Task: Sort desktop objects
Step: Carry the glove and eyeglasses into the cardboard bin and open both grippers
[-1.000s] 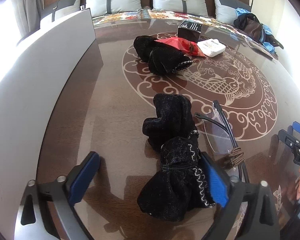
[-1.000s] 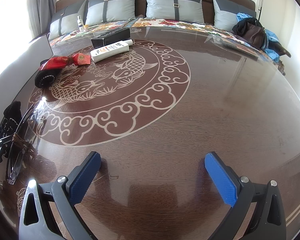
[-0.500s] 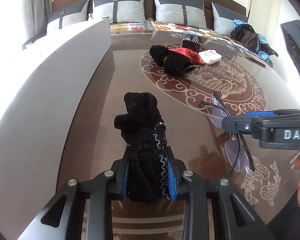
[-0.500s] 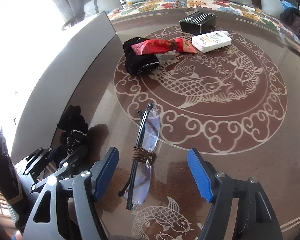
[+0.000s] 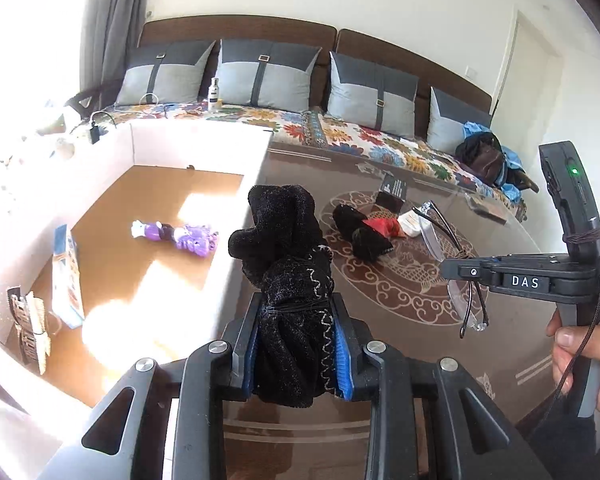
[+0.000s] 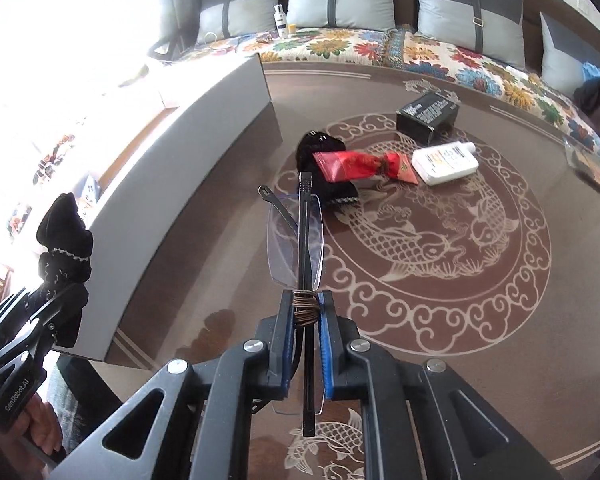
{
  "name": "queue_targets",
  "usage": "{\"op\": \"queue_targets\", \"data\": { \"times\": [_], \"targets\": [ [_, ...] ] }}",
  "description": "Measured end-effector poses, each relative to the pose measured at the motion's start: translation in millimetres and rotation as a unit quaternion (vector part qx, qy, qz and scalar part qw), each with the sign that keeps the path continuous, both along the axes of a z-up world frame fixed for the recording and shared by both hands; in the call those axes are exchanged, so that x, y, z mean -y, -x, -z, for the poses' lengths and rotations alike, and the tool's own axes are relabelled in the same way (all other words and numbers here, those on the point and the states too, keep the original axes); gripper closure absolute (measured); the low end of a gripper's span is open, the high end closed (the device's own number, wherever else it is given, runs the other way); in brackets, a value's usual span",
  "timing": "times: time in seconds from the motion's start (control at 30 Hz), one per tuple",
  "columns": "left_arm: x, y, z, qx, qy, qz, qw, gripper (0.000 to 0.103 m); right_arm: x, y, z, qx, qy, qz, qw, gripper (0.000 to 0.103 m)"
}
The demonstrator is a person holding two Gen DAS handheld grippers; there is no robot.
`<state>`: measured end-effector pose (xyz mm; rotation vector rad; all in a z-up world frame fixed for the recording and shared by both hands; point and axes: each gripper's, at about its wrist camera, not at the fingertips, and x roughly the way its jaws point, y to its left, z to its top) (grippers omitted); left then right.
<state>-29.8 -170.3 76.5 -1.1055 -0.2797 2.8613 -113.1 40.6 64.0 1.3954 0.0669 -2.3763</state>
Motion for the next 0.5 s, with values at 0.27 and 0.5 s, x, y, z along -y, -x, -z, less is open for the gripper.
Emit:
{"op": "queue_targets", "data": {
  "times": [0.27, 0.5],
  "targets": [
    [130, 25, -1, 0.044, 0.004, -0.117, 0.9922, 0.073, 168, 2, -65, -0.036, 0.066, -0.135, 0.988, 0.091],
    [159, 32, 43, 0.12, 0.024, -0.132, 0.9837, 0.061, 269, 15, -21, -0.018, 0.042, -0.187, 0.981, 0.089]
  ]
}}
